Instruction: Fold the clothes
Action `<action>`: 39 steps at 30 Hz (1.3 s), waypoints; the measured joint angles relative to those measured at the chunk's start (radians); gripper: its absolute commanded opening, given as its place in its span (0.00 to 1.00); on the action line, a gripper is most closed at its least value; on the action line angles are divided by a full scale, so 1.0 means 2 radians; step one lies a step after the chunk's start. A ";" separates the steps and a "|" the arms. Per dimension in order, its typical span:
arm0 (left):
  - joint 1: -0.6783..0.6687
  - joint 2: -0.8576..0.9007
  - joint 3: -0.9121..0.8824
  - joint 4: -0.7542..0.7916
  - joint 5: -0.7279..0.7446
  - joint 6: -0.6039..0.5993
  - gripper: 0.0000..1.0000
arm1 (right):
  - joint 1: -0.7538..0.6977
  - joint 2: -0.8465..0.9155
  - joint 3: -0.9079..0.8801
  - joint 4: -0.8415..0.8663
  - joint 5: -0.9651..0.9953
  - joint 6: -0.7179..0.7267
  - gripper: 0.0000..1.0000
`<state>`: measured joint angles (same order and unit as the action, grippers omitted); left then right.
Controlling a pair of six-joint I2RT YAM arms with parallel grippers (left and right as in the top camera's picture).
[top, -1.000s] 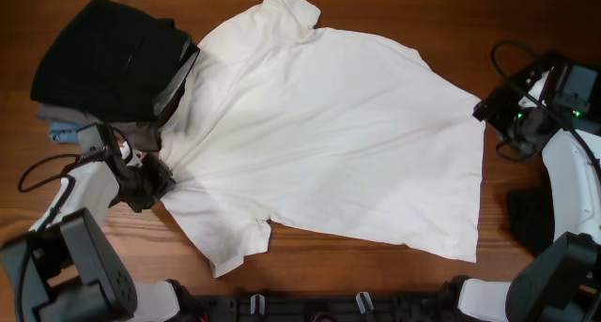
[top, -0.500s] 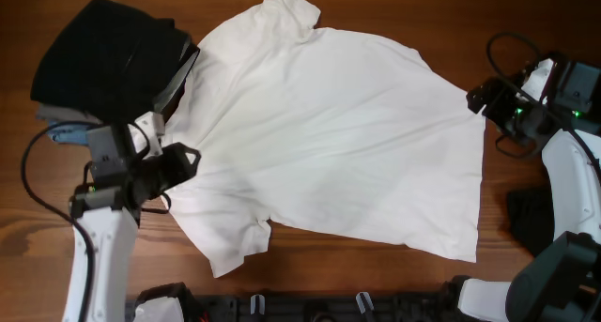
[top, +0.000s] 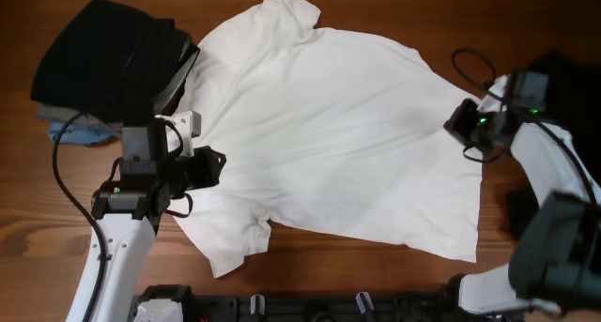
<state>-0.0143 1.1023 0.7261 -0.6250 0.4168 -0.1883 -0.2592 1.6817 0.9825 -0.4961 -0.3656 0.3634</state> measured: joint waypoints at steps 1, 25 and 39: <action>-0.001 0.000 0.000 -0.002 0.000 0.000 0.16 | 0.000 0.017 -0.006 0.024 0.002 0.006 0.04; -0.001 0.000 0.000 0.011 0.000 0.002 0.47 | -0.022 0.202 0.062 0.336 0.060 0.075 0.08; -0.002 0.006 0.000 0.026 -0.004 0.002 0.42 | -0.029 0.035 0.086 0.177 -0.062 0.038 0.51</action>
<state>-0.0181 1.1141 0.7265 -0.5735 0.4091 -0.1841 -0.3172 1.7523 1.1549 -0.1413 -0.4896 0.4393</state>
